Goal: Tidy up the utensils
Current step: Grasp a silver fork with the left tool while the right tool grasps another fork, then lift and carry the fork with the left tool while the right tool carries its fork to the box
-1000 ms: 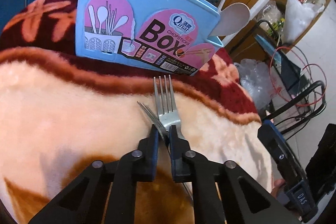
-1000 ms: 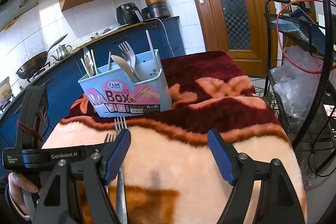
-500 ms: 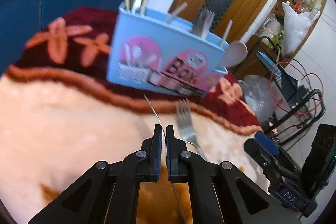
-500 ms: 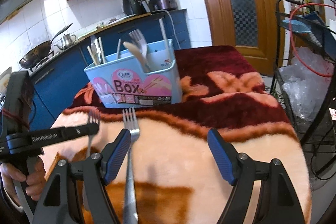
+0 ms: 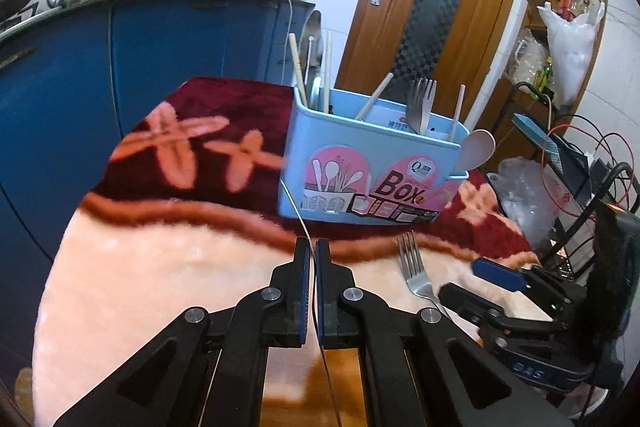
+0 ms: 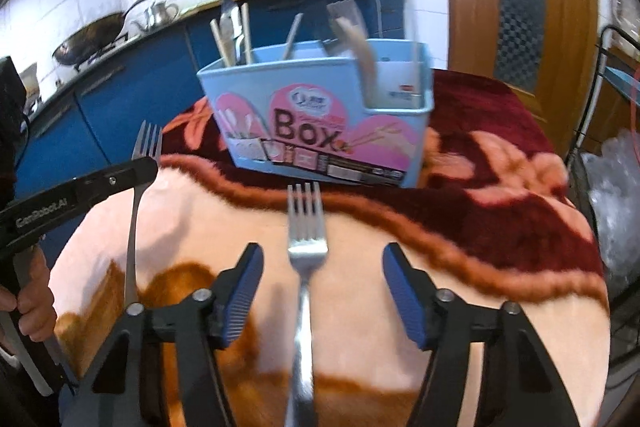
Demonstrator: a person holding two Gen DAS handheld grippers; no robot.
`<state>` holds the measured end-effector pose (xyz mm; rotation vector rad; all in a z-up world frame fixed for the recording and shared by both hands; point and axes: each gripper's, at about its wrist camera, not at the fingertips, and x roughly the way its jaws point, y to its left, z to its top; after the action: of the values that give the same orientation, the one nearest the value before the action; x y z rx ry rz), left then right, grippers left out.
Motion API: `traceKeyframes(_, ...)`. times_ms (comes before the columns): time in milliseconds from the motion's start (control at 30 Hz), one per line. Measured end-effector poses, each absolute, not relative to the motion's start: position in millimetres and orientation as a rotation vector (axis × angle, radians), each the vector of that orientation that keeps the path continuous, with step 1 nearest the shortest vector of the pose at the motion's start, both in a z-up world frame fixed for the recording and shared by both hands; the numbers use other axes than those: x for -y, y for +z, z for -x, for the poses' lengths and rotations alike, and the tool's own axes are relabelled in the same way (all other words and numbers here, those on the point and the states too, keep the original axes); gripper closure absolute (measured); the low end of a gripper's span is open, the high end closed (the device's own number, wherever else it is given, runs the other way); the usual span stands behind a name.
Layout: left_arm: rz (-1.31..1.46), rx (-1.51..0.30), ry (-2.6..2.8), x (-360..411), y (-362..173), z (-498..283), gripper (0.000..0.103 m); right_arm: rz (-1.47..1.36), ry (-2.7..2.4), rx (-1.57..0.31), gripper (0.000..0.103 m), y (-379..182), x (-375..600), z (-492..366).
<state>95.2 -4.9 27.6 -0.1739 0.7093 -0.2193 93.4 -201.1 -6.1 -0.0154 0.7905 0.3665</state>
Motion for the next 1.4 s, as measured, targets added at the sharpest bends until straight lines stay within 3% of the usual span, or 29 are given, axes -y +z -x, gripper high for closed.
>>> traceKeyframes(333, 0.187, -0.689, -0.248, 0, 26, -93, 0.101, 0.051, 0.382, -0.876, 0.063, -20, 188, -129)
traceKeyframes(600, 0.188, -0.68, -0.269, 4, 25, -92, 0.101, -0.024, 0.443, -0.905, 0.066, -24, 196, -141)
traceKeyframes(733, 0.194, -0.677, -0.27, 2, 26, -92, 0.101, -0.067, 0.488, -0.897, 0.077, -22, 199, -140)
traceKeyframes(767, 0.194, -0.676, -0.269, 2, 26, -91, 0.101, -0.078, 0.498, -0.892, 0.086, -21, 200, -139)
traceKeyframes(867, 0.19, -0.673, -0.268, 2, 27, -91, 0.101, -0.075, 0.507, -0.858, 0.094, -16, 203, -132)
traceKeyframes(1167, 0.19, -0.647, -0.272, 3, 32, -87, 0.101, -0.021, 0.457, -0.776, 0.095, 2, 201, -105)
traceKeyframes(1400, 0.18, -0.636, -0.268, 4, 35, -84, 0.101, 0.097, 0.439, -0.871, 0.093, -10, 189, -105)
